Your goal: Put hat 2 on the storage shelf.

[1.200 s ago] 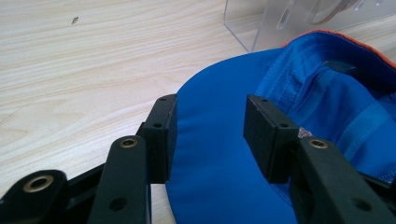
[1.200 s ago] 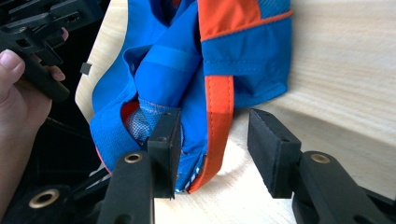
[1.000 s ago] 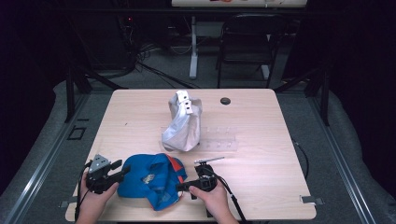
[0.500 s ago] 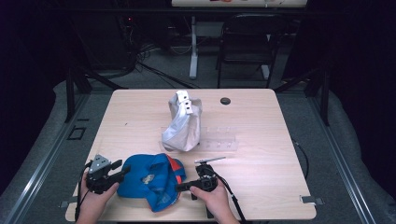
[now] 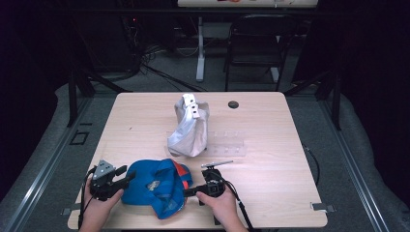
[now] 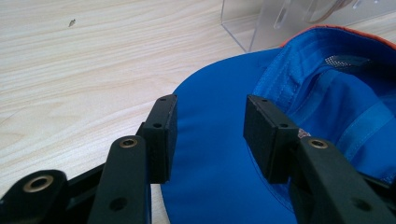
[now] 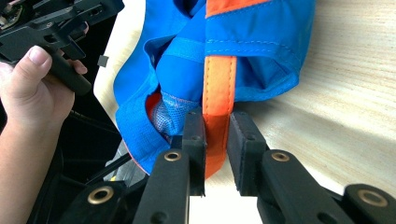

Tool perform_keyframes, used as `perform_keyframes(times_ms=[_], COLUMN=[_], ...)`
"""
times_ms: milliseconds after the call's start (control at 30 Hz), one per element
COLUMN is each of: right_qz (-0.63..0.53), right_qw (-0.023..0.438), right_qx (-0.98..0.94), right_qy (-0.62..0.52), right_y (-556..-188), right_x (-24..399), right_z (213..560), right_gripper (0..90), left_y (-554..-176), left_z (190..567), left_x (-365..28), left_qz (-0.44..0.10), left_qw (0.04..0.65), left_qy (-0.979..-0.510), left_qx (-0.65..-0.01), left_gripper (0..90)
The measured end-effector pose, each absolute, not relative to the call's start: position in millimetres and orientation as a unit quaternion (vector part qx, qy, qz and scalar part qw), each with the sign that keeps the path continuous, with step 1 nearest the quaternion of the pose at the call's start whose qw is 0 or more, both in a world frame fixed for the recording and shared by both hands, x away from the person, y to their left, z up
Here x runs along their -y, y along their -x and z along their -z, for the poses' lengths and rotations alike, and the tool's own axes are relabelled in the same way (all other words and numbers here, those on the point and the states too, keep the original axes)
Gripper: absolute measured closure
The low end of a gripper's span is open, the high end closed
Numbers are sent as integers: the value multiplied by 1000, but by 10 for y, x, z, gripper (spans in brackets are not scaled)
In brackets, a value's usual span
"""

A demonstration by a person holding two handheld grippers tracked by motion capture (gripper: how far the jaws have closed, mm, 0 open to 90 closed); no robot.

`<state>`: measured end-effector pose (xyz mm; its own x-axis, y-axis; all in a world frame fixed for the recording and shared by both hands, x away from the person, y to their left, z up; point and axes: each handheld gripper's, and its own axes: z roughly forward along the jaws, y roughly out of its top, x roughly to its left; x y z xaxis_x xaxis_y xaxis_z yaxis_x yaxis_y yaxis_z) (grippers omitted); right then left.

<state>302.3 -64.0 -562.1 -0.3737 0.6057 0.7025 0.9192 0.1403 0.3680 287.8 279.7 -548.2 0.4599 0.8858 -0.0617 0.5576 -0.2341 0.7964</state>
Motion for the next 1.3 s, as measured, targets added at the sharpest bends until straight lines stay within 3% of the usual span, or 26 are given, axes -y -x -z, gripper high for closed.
perform_keyframes(times_ms=[200, 733, 1200, 1300], right_qz=[413, 447, 455, 466], right_qw=[230, 275, 271, 288], right_qx=[713, 685, 680, 664], right_qy=[518, 505, 507, 509], right_y=[-3024, -3192, -3287, -3295], right_x=[676, 960, 1211, 1269], right_z=[5553, 4930, 4496, 4440], right_gripper=[783, 785, 786, 787], left_y=[-2881, -2879, -2877, -2877], left_z=[5489, 5487, 5483, 5485], left_x=[-2796, -2798, -2790, -2785], left_qz=[-211, -210, -207, -207], left_qw=[400, 402, 398, 399], left_qy=[-754, -754, -758, -758], left_qx=[-476, -476, -473, -473], left_gripper=[552, 553, 554, 554])
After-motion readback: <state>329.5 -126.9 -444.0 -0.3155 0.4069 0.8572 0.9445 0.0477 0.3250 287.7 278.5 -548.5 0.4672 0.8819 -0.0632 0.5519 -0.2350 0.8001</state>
